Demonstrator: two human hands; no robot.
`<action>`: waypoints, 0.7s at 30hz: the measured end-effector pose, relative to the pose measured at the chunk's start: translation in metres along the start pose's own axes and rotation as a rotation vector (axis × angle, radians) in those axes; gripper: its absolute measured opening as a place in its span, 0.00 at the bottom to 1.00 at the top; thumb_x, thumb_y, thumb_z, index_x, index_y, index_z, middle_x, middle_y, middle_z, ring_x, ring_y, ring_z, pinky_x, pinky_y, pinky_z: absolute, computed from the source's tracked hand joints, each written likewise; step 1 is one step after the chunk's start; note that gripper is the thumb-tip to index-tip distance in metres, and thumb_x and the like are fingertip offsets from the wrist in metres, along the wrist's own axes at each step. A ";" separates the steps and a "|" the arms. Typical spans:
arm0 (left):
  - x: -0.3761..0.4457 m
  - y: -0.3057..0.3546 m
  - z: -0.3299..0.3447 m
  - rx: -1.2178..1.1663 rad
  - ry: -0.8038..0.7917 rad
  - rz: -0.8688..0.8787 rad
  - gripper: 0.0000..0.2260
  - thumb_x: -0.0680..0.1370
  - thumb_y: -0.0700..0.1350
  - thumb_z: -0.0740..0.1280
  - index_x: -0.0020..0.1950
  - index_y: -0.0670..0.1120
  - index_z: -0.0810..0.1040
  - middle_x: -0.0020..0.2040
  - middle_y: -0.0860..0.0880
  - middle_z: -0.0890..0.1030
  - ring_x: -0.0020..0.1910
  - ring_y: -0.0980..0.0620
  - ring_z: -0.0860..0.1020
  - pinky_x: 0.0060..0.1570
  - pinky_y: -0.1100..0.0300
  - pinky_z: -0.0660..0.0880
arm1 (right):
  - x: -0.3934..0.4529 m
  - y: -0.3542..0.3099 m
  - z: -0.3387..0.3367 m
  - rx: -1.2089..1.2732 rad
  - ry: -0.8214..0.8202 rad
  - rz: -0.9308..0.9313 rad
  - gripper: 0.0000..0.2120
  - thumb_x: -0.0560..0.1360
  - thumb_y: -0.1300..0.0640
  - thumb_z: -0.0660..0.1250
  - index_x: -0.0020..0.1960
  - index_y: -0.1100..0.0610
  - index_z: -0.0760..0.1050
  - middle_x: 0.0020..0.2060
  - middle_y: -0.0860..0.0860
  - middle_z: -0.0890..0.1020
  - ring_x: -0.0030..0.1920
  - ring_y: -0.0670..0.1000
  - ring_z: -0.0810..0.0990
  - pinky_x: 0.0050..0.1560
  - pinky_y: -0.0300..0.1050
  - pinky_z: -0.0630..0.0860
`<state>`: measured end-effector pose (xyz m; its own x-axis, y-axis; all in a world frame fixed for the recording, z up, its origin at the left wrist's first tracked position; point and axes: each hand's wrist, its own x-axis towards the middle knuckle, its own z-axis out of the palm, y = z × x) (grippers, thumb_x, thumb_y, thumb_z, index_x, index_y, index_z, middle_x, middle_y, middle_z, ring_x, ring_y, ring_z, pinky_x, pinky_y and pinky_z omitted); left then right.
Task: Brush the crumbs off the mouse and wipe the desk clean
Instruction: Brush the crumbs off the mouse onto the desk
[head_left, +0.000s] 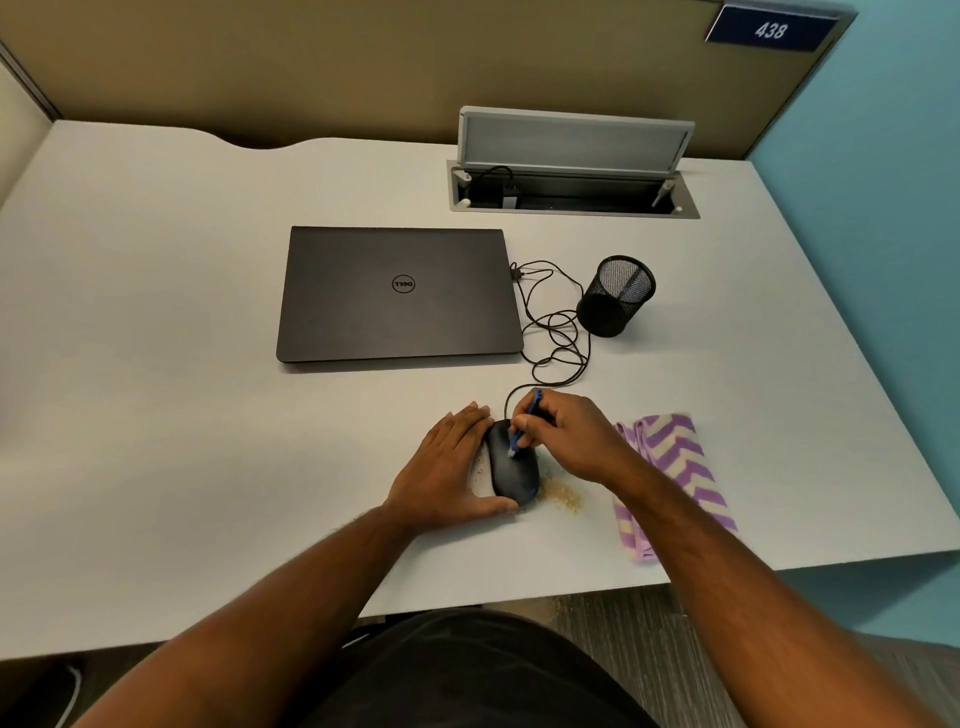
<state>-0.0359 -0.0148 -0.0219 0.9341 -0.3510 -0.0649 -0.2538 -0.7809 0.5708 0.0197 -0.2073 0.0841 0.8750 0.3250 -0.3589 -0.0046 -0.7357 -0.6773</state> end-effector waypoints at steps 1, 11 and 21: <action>0.000 0.000 0.000 0.002 0.000 0.000 0.53 0.69 0.79 0.64 0.82 0.48 0.54 0.83 0.52 0.53 0.81 0.54 0.49 0.80 0.54 0.47 | 0.000 0.000 -0.001 -0.006 -0.034 -0.007 0.06 0.81 0.55 0.63 0.52 0.54 0.78 0.44 0.49 0.85 0.44 0.47 0.84 0.55 0.49 0.82; 0.001 0.000 0.001 -0.008 -0.021 -0.024 0.53 0.68 0.79 0.63 0.83 0.50 0.53 0.83 0.53 0.51 0.81 0.55 0.48 0.77 0.59 0.42 | 0.009 0.000 0.003 -0.028 0.148 0.053 0.07 0.81 0.55 0.64 0.54 0.54 0.80 0.49 0.49 0.84 0.49 0.48 0.81 0.55 0.42 0.77; 0.001 0.000 0.001 -0.017 -0.038 -0.032 0.53 0.68 0.79 0.64 0.83 0.50 0.52 0.83 0.53 0.51 0.82 0.55 0.47 0.78 0.58 0.42 | 0.000 0.012 -0.001 0.078 0.211 0.120 0.10 0.80 0.51 0.64 0.53 0.56 0.80 0.45 0.51 0.85 0.46 0.49 0.84 0.55 0.52 0.82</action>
<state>-0.0347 -0.0155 -0.0226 0.9314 -0.3458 -0.1139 -0.2196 -0.7831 0.5819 0.0197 -0.2167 0.0766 0.9476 0.1002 -0.3032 -0.1451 -0.7108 -0.6882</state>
